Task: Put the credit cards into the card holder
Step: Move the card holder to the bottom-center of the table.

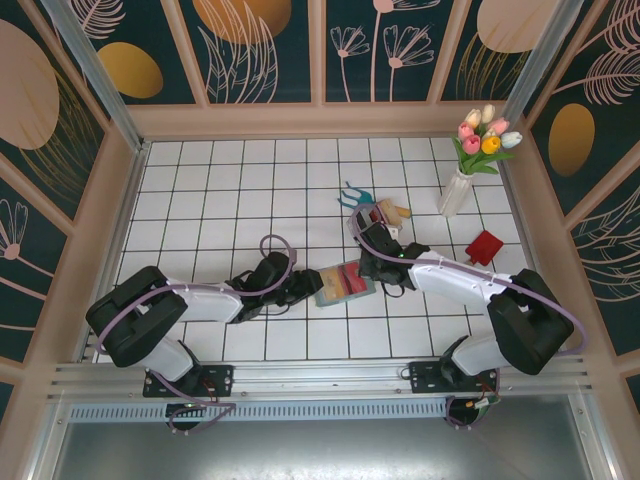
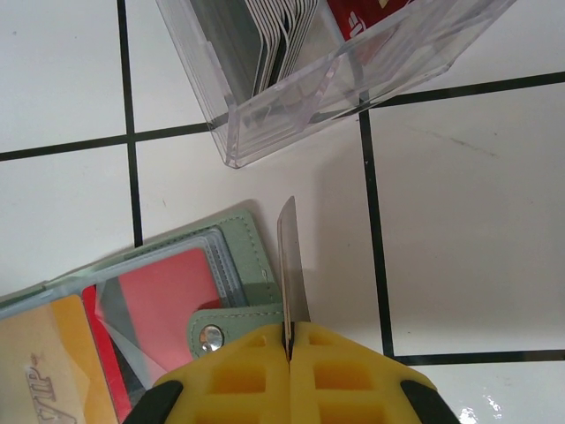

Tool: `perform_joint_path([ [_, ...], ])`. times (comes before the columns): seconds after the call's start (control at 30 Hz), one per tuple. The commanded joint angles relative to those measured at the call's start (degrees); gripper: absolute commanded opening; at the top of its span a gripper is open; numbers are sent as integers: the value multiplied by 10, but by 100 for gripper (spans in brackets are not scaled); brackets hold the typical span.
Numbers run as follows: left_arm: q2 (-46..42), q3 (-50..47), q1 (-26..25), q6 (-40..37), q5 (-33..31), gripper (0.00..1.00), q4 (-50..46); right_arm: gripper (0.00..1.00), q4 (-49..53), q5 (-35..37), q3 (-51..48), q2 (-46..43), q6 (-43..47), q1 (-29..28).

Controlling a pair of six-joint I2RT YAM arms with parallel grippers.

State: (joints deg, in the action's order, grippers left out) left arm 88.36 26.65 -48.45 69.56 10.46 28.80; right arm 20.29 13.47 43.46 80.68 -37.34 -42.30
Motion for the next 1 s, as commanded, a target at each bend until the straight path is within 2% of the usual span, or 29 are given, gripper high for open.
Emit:
perform_joint_path([
  [0.0,0,-8,-4,25,14,42,76,0,-7,-29,-15,6,6,-1],
  [0.17,4,-14,-3,43,-7,48,49,0,-7,-31,-13,7,6,-1],
  [0.37,2,2,-3,33,-34,45,-39,0,-2,-28,-11,4,6,-1],
  [0.63,12,-2,-3,38,-37,20,-34,0,-5,-30,-12,7,4,-2],
  [0.97,11,-1,-4,23,-30,5,-4,0,-4,-29,-9,1,1,-4],
])
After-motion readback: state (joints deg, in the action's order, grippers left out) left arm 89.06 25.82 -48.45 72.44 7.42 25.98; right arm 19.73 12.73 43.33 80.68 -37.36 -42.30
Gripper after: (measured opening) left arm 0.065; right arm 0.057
